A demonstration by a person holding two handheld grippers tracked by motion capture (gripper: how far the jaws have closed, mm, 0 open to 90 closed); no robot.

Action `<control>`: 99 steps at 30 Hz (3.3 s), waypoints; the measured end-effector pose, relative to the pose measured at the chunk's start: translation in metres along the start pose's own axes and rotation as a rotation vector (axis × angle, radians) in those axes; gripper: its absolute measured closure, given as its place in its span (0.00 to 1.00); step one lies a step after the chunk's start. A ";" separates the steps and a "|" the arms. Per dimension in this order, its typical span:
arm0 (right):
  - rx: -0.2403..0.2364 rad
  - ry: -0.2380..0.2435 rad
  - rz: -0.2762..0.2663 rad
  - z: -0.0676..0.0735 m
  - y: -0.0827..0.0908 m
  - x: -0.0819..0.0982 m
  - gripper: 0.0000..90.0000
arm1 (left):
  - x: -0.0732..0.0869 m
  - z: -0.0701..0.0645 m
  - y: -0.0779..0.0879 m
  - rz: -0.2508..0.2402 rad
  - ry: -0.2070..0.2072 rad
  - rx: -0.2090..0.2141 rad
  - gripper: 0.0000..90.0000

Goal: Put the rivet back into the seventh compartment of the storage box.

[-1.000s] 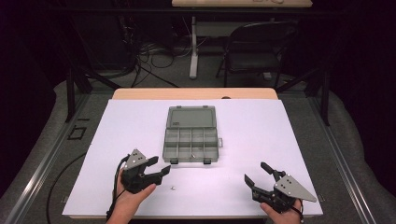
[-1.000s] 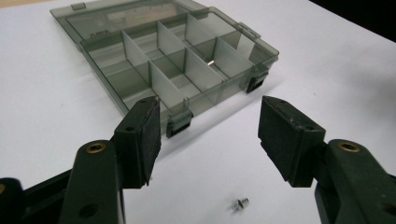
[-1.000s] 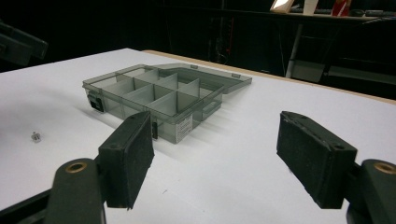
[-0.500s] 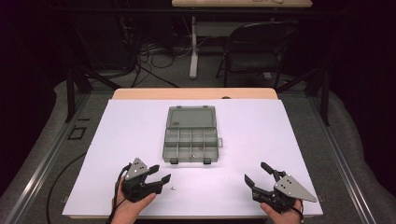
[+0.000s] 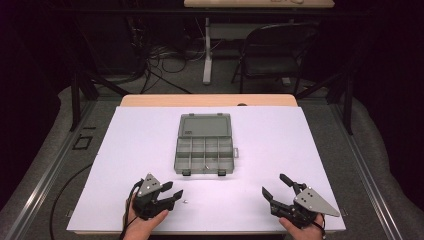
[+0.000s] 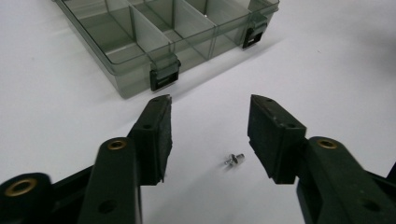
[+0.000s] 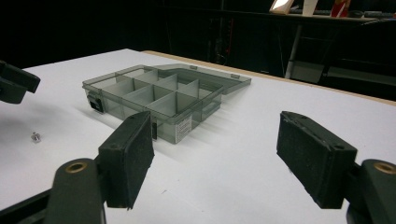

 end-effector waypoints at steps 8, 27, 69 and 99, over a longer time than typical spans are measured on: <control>-0.003 -0.003 -0.003 0.000 0.000 0.000 0.30 | 0.011 -0.003 -0.009 0.055 0.027 0.022 0.68; -0.005 0.003 0.003 0.000 0.001 0.000 0.30 | 0.025 -0.012 -0.026 0.111 0.027 0.054 0.77; -0.009 0.001 0.001 0.001 0.000 0.000 0.30 | 0.030 -0.011 -0.031 0.145 0.030 0.052 0.92; -0.006 -0.009 0.006 0.000 0.000 0.002 0.30 | -0.018 -0.007 -0.010 0.037 0.055 0.065 0.92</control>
Point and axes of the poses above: each handheld gripper's, and its own axes: y roughly backward along the jaws, x roughly out of its underside, z roughly to its left, the point moved 10 cm from there along -y, roughly forward along the jaws, and after that the axes turned 7 degrees about y, right-handed, at the moved point
